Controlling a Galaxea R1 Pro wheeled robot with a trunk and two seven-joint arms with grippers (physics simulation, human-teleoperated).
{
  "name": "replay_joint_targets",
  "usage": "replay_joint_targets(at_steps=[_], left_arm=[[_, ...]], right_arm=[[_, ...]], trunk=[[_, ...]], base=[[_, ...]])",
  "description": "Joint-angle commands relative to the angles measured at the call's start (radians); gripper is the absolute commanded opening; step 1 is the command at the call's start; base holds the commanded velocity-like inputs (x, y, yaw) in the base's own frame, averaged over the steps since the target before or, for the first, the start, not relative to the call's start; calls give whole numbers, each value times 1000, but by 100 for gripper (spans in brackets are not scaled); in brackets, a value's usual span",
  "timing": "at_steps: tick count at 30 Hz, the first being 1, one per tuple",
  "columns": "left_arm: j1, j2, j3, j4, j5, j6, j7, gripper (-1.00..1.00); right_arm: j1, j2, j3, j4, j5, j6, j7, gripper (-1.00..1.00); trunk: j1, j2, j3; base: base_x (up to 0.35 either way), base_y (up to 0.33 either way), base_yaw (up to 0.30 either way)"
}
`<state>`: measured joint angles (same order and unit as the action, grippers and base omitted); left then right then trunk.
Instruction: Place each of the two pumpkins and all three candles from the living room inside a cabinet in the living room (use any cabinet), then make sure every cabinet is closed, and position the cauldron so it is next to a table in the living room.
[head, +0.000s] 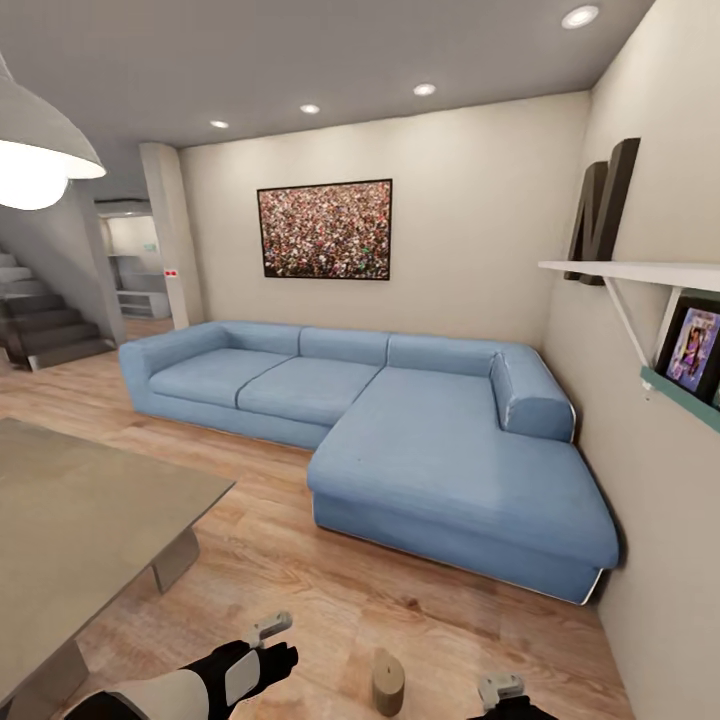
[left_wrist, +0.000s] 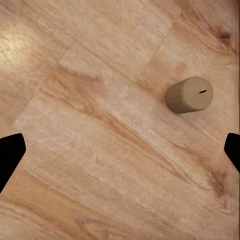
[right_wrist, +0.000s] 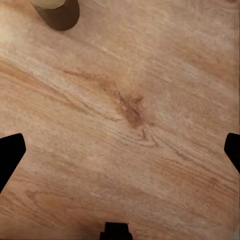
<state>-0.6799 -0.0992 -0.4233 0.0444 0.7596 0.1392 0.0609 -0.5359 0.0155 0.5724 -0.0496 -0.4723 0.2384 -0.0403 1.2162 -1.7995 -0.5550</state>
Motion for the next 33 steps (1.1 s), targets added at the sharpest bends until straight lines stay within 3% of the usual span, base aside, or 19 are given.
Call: replay_joint_targets(at_steps=[1,13,26,33], left_arm=[[-1,-1,-8,2,9,2,2,100],[-1,1,-8,1,9,2,2,100],[-1,0,-8,0,9,0,2,100],[-1,4,-8,-3,9,-63,0,100]], right_arm=[[0,0,8,-2,-9,6,-4,100],[0,0,9,-3,-9,6,-3,100],[0,0,9,-3,-10,4,-3,100],[0,0,6,-3,-14,3,2,100]], trunk=[[0,0,-1],[0,0,-1],[0,0,-1],[0,0,-1]], base=[[253,-117,0],[75,-19,0],[265,0,0],[11,0,0]])
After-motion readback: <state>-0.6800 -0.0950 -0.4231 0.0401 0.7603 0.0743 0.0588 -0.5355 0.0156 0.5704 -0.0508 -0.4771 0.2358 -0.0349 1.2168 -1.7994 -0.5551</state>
